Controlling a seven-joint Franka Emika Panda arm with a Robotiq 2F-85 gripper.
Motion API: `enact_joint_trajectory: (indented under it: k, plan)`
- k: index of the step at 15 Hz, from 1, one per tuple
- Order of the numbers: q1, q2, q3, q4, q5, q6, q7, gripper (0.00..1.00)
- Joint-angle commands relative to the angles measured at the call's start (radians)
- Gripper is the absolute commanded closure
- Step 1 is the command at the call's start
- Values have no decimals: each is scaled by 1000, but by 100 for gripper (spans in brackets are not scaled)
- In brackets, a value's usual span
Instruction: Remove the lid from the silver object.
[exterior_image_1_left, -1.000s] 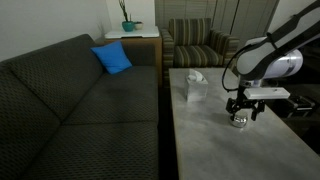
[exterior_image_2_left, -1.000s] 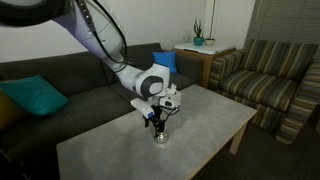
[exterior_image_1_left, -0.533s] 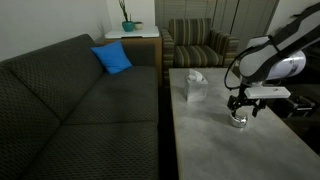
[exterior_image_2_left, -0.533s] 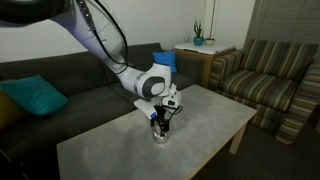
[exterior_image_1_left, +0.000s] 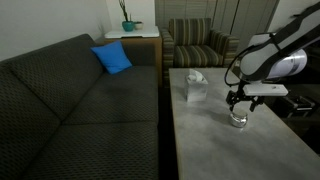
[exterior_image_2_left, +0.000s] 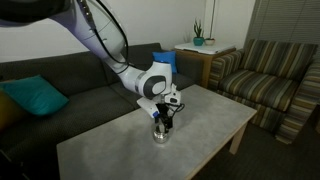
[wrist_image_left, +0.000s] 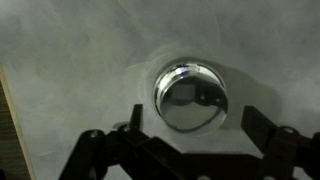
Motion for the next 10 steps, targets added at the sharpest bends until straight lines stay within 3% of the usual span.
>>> enact_joint_trajectory:
  k: [1, 6, 10]
  plan:
    - [-28, 0, 17, -13, -1, 44, -24, 0]
    - [-86, 0, 89, 5, 13, -67, -144, 0]
    - [-92, 0, 91, 14, 11, -162, -163, 0]
